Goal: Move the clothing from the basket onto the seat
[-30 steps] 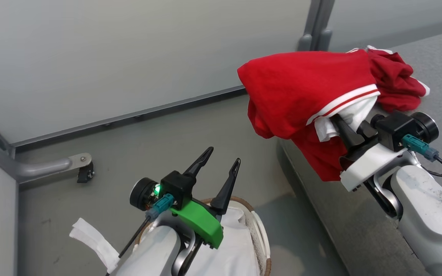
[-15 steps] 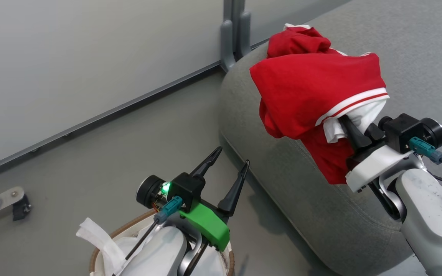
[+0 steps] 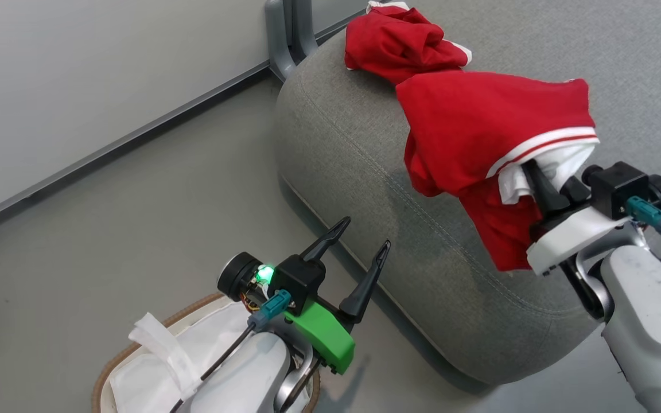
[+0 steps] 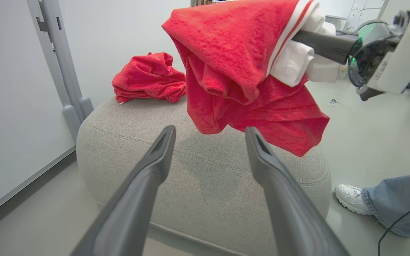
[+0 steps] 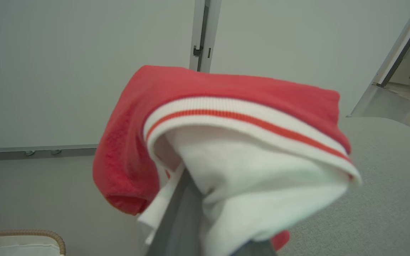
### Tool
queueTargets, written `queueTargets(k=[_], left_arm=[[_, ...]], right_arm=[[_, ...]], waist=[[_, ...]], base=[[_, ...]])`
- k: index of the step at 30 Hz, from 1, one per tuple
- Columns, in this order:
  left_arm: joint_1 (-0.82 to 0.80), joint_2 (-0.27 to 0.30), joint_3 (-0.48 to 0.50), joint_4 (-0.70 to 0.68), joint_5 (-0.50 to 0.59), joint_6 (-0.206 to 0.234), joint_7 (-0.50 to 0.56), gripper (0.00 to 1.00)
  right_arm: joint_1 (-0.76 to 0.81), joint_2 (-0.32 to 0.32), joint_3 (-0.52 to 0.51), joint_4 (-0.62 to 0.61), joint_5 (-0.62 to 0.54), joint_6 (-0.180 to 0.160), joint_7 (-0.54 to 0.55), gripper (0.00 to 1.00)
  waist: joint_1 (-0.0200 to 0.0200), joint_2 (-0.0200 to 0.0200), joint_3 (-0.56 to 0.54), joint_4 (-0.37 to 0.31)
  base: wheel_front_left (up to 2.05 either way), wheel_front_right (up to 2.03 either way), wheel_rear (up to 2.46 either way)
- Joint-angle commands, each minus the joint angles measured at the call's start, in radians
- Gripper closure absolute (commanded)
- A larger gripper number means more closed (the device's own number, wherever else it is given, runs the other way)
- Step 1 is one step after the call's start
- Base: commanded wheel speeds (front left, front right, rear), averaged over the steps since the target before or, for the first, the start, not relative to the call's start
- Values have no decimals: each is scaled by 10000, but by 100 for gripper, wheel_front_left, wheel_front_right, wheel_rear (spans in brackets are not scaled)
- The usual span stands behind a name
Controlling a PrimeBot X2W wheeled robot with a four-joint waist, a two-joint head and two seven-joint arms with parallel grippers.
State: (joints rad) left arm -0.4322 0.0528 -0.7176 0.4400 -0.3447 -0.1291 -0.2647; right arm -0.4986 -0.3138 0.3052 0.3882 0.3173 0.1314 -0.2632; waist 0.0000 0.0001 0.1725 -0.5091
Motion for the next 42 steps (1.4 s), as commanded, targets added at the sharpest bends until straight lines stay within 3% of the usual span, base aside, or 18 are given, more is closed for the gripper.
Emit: queueTargets(k=[1, 13, 25, 34, 41, 42], left_arm=[[-214, 155, -51, 58, 110, -24, 7, 0], [-1161, 563, -360, 56, 319, -24, 7, 0], [-2316, 1006, -208, -77, 881, -4, 8, 0], [-2811, 1428, -85, -290, 1179, 168, 16, 0], [-2674, 1552, -73, -393, 1106, 311, 18, 0], [-2617, 1566, -71, -404, 1093, 334, 17, 0]], right_arm=[[-315, -43, -180, -9, -106, -14, -22, 100], [-2761, -511, -2149, 873, -161, -14, -22, 100], [-5006, -1165, -3183, 2569, -186, -14, -22, 100], [-5742, -728, -3677, 3680, -344, -14, -22, 100], [-5515, -377, -4069, 4083, -581, -13, -21, 100], [-5447, -333, -4158, 4091, -623, -14, -22, 91]], waist=[[0, -1, 263, 151], [0, -1, 2031, 1046], [0, -1, 4286, 1643], [0, -1, 5587, 1625], [0, -1, 5754, 1562], [0, -1, 5725, 1538]], base=[[0, 0, 0], [0, 0, 0], [0, 0, 0], [0, 0, 0], [0, 0, 0], [0, 0, 0]])
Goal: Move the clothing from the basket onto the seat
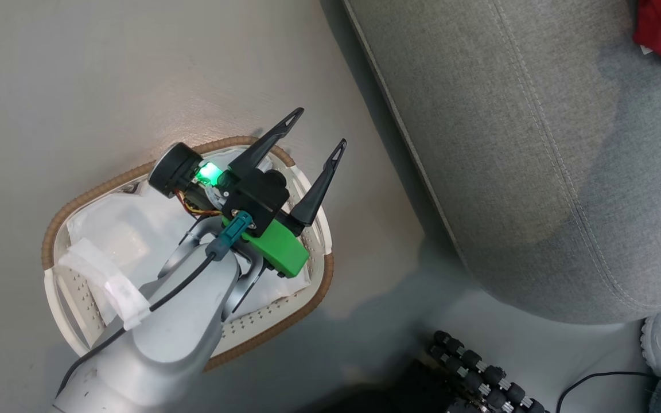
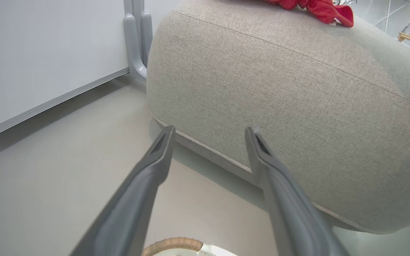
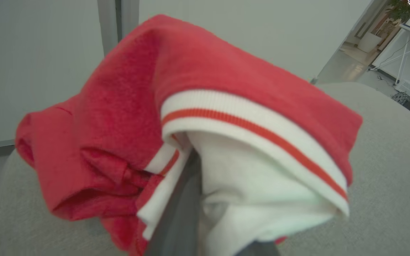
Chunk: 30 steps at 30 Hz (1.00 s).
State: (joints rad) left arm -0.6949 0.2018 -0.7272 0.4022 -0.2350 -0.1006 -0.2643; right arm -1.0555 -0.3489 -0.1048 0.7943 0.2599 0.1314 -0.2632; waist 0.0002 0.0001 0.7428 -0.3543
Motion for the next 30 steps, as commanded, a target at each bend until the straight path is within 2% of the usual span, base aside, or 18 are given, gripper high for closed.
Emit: queueTargets(k=[1, 2, 3, 17, 25, 30], left_arm=[[55, 86, 25, -38, -28, 65, 13, 0], [104, 97, 29, -42, -64, 72, 12, 0], [137, 105, 20, -37, -83, 70, 12, 0], [615, -227, 166, 8, -538, -10, 4, 0], [1095, -668, 505, 93, -719, -88, 5, 0], [1472, -939, 870, 105, -803, -134, 4, 0]], right_arm=[[191, 52, -146, 10, -66, -13, -22, 60], [268, 104, -275, -36, -66, -14, -22, 22], [342, 141, -340, -80, -84, -14, -21, 0], [2238, 76, -430, -787, -417, -14, -21, 0], [3149, -118, -78, -988, -533, -14, -21, 0], [3354, -310, 203, -1262, -558, -14, -21, 0]], waist=[[-2, -1, -11, -32], [-2, -1, -62, -60], [-2, -1, -111, -81], [-2, -1, -1552, -216], [-2, -1, -2775, 135], [-2, -1, -3532, 604]], base=[[0, 0, 0], [0, 0, 0], [0, 0, 0], [0, 0, 0], [0, 0, 0], [0, 0, 0]])
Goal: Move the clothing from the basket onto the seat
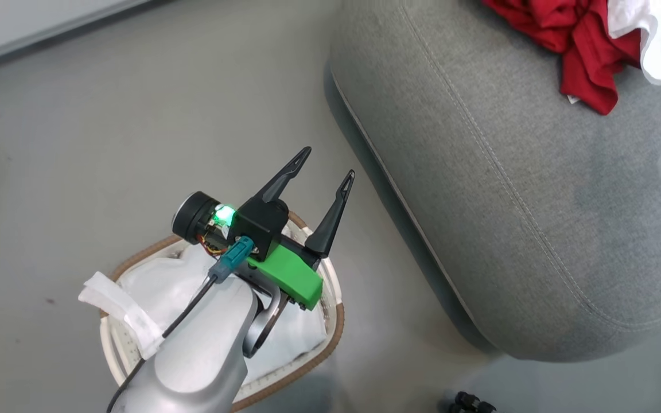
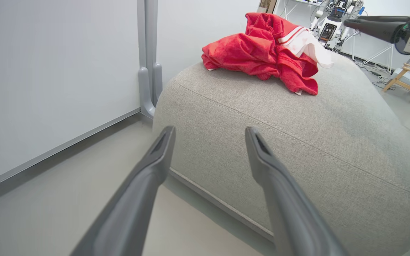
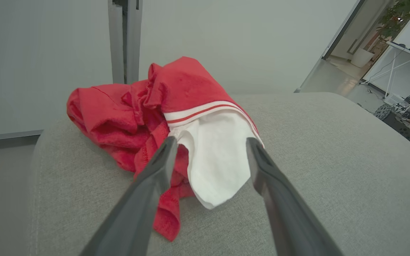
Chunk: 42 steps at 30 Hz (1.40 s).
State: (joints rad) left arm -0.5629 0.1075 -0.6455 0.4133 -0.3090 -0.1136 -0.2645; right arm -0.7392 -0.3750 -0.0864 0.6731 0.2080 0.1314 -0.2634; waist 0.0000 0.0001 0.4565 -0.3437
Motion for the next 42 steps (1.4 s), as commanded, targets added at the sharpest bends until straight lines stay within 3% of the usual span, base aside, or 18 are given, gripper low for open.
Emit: queueTargets(k=[1, 12, 21, 24, 31, 38, 42], left_arm=[[250, -69, 184, -18, -85, -16, 6, 0], [1225, -490, 1697, -196, 1, 123, 7, 0], [2600, -559, 3546, -323, 138, 716, 7, 0], [3089, -567, 4105, -353, 202, 888, 7, 0], [4190, -570, 4991, -430, 325, 800, 7, 0], [5089, -566, 5327, -685, 76, 810, 7, 0], [5452, -566, 5315, -765, -49, 785, 7, 0]], right_arm=[[209, -76, 21, -111, -75, -14, -19, 0], [419, 63, 550, -314, -182, -14, -19, 0], [1683, 1247, 653, -1387, -594, -13, -19, 0], [2342, 1783, 593, -1828, -684, -14, -19, 0], [3969, 2878, 238, -2679, -812, -13, -19, 0], [5346, 3219, 241, -3278, -868, -14, -19, 0], [6003, 3221, 515, -3401, -298, -13, -19, 0]], waist=[[0, -1, -848, 638], [0, -1, -2219, 2326], [0, -1, -3358, 3503], [0, -1, -3688, 3708], [0, -1, -4303, 3947], [0, -1, -4609, 3973], [0, -1, -4696, 4002]], base=[[0, 0, 0], [0, 0, 0], [0, 0, 0], [0, 0, 0], [0, 0, 0], [0, 0, 0], [0, 0, 0]])
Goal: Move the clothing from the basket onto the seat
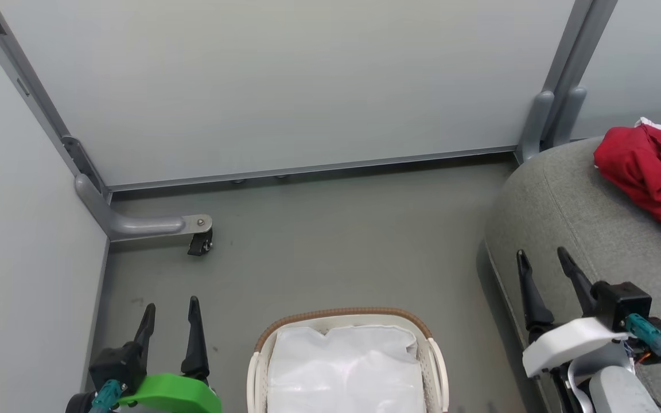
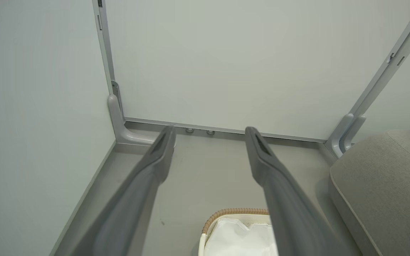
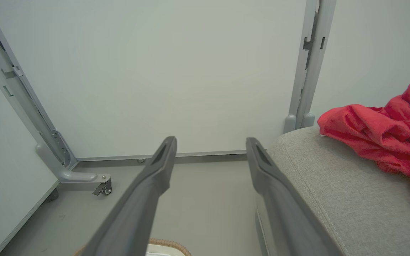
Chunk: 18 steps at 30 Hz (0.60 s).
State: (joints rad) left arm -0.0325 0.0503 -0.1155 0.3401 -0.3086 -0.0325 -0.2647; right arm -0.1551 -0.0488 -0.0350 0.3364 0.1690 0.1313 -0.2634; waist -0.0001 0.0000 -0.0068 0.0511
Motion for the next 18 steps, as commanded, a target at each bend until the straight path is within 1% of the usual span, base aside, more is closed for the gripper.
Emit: queueTargets(k=[1, 9, 18], left_arm=[[208, 7, 4, -57, -73, -24, 9, 0], [526, 6, -238, -58, -184, -3, 9, 0], [493, 7, -382, -30, -140, 77, 9, 0]], right_arm=[[276, -44, 21, -66, 167, -11, -19, 0], [1013, -35, -80, -230, 467, -11, -19, 0], [1152, -35, -18, -158, 222, -11, -19, 0]], waist=[[1, 0, -73, 62], [1, 0, -173, 61], [1, 0, -221, -45]], base=[[0, 0, 0], [0, 0, 0], [0, 0, 0]])
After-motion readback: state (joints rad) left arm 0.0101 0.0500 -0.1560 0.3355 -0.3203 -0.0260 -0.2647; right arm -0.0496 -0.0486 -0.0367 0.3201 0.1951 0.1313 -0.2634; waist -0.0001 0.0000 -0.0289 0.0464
